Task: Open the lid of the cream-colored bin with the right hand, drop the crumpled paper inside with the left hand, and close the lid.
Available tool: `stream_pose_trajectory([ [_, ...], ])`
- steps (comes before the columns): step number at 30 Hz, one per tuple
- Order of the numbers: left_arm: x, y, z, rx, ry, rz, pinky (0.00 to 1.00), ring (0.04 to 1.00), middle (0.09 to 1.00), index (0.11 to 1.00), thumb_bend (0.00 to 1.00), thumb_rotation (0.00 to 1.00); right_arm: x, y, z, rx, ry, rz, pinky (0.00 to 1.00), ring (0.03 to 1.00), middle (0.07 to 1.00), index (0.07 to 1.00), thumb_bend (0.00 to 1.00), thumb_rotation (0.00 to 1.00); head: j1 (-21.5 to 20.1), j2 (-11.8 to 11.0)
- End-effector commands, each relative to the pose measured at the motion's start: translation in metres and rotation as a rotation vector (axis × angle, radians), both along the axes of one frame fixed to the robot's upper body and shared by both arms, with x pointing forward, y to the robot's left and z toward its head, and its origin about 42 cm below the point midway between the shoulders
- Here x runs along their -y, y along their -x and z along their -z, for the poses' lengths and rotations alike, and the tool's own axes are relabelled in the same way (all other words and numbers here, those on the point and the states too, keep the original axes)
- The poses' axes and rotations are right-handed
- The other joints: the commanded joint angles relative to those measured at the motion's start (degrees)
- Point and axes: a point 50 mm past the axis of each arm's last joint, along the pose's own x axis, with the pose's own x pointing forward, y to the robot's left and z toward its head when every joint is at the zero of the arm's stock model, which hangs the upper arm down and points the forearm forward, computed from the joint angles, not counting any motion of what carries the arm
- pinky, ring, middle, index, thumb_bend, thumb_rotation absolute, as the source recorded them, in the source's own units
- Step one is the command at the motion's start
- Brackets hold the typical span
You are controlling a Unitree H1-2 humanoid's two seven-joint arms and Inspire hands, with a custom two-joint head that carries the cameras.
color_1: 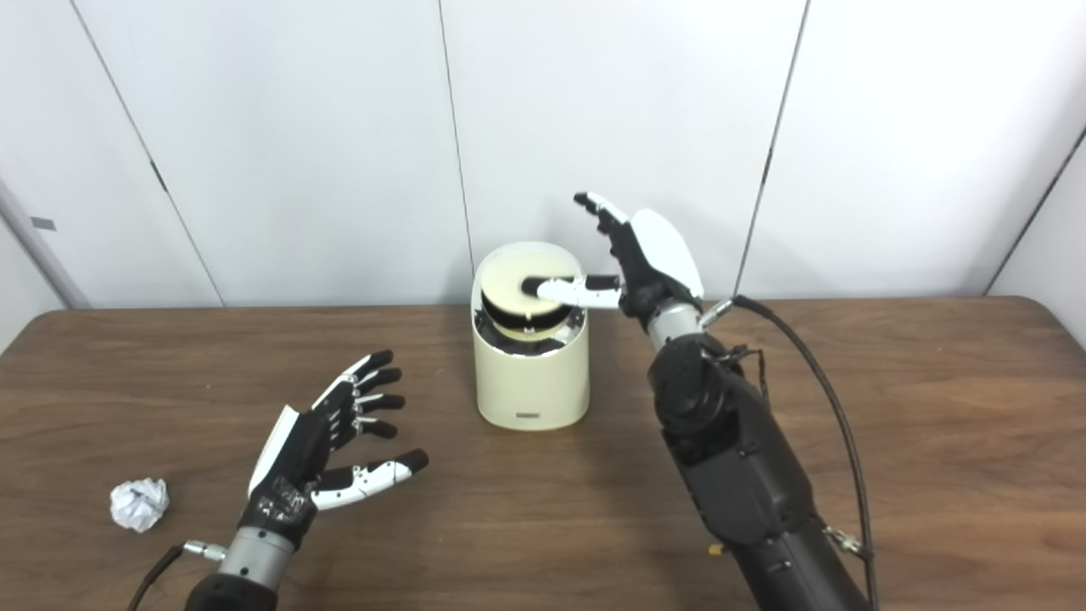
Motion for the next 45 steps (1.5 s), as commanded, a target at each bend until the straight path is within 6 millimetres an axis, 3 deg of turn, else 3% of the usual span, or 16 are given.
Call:
stream_pose_trajectory([
  [1, 0.002, -0.008, -0.017, 0.077, 0.001, 0.016, 0.64, 0.774, 0.867, 0.915, 0.76, 0.15, 0.005, 0.002, -0.033, 0.077, 0.015, 0.004, 0.73, 0.862, 0.904, 0.883, 0.66, 0.52, 0.0, 0.0],
  [7, 0.004, -0.009, -0.017, 0.071, 0.009, 0.024, 0.64, 0.774, 0.868, 0.916, 0.77, 0.15, 0.034, 0.019, -0.027, 0.097, -0.009, 0.014, 0.61, 0.795, 0.881, 0.873, 0.67, 0.54, -0.2, 0.1],
  [9, 0.005, -0.009, -0.017, 0.072, 0.012, 0.027, 0.66, 0.779, 0.868, 0.915, 0.77, 0.14, 0.045, 0.029, -0.018, 0.087, -0.032, 0.019, 0.61, 0.782, 0.864, 0.878, 0.69, 0.58, -0.2, 0.1],
  [18, 0.007, -0.01, -0.019, 0.077, 0.008, 0.032, 0.66, 0.783, 0.868, 0.914, 0.76, 0.13, 0.08, 0.071, 0.035, 0.007, -0.132, -0.029, 0.66, 0.809, 0.896, 0.914, 0.8, 0.58, -0.6, 0.6],
  [24, 0.007, -0.01, -0.021, 0.075, 0.007, 0.029, 0.66, 0.781, 0.865, 0.913, 0.76, 0.12, 0.087, 0.095, 0.058, -0.019, -0.19, -0.08, 0.69, 0.839, 0.926, 0.923, 0.83, 0.55, -0.5, 0.9],
  [29, 0.007, -0.009, -0.02, 0.074, 0.008, 0.031, 0.66, 0.782, 0.869, 0.915, 0.75, 0.12, 0.086, 0.109, 0.074, -0.042, -0.241, -0.111, 0.72, 0.851, 0.934, 0.925, 0.92, 0.52, -0.3, 1.1],
  [32, 0.007, -0.008, -0.019, 0.073, 0.004, 0.029, 0.66, 0.782, 0.87, 0.915, 0.75, 0.12, 0.083, 0.115, 0.079, -0.06, -0.259, -0.119, 0.7, 0.854, 0.942, 0.928, 0.91, 0.47, 0.0, 1.0],
  [38, 0.011, -0.006, -0.018, 0.074, 0.007, 0.03, 0.66, 0.782, 0.87, 0.915, 0.75, 0.13, 0.083, 0.119, 0.082, -0.075, -0.247, -0.123, 0.68, 0.866, 0.946, 0.937, 0.92, 0.43, 3.9, 0.6],
  [45, 0.022, -0.005, -0.018, 0.075, 0.007, 0.023, 0.64, 0.773, 0.865, 0.913, 0.76, 0.14, 0.09, 0.122, 0.08, -0.084, -0.248, -0.139, 0.69, 0.88, 0.956, 0.95, 0.91, 0.39, 13.3, 0.2],
])
